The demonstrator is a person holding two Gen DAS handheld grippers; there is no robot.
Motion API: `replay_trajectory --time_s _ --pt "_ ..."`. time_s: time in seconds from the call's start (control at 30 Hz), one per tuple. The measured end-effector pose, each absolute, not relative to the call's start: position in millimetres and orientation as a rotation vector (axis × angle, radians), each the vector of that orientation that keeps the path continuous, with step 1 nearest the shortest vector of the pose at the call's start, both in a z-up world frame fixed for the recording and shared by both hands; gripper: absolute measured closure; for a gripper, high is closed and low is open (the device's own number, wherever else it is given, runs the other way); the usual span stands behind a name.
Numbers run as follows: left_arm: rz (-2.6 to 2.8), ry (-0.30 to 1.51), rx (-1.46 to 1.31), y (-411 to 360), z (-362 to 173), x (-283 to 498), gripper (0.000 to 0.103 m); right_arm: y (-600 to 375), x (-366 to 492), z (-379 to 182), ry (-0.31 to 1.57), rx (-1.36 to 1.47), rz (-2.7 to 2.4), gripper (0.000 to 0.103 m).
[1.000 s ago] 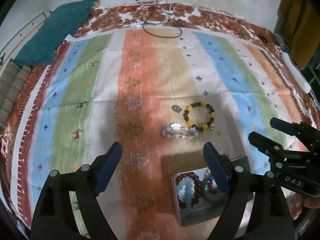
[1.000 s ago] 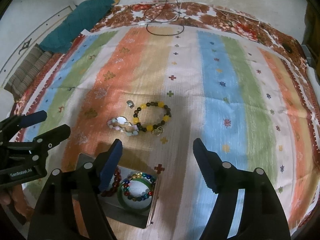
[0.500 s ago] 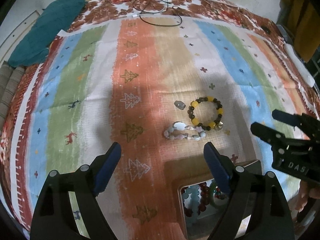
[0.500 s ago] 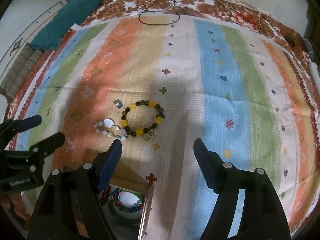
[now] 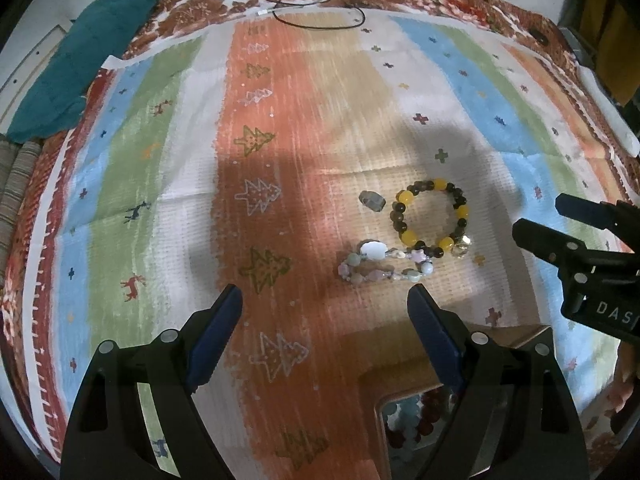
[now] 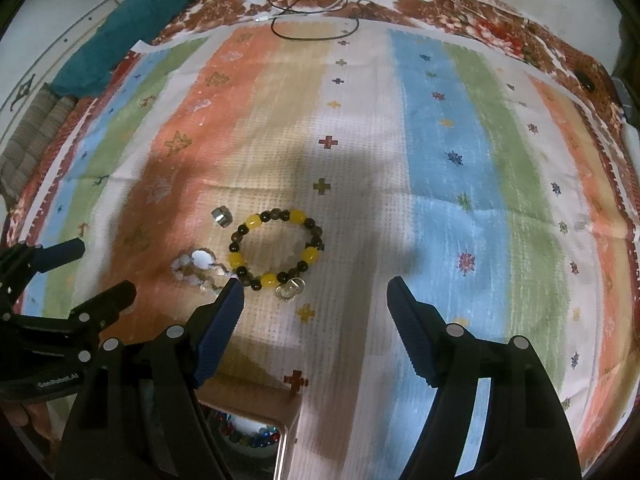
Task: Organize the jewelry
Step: 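Move both open tools down to the yellow-black and white bead bracelets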
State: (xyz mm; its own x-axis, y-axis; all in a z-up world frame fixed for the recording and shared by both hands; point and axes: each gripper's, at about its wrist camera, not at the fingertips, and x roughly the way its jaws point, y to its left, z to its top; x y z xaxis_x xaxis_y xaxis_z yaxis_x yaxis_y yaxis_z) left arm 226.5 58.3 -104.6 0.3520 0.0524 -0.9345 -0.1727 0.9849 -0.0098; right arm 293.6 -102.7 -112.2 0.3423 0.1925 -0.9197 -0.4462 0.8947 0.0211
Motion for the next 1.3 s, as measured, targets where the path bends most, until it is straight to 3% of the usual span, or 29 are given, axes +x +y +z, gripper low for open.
replay_trajectory --time_s 1.07,1.3 --pt "0.113 1.32 -0.084 70 -162 268 0.02 -75 338 -166 1.251 -0.317 0.407 0.029" --pt "0.126 1.339 -0.057 70 -175 273 0.02 -63 342 -178 1.281 -0.335 0.424 0.043"
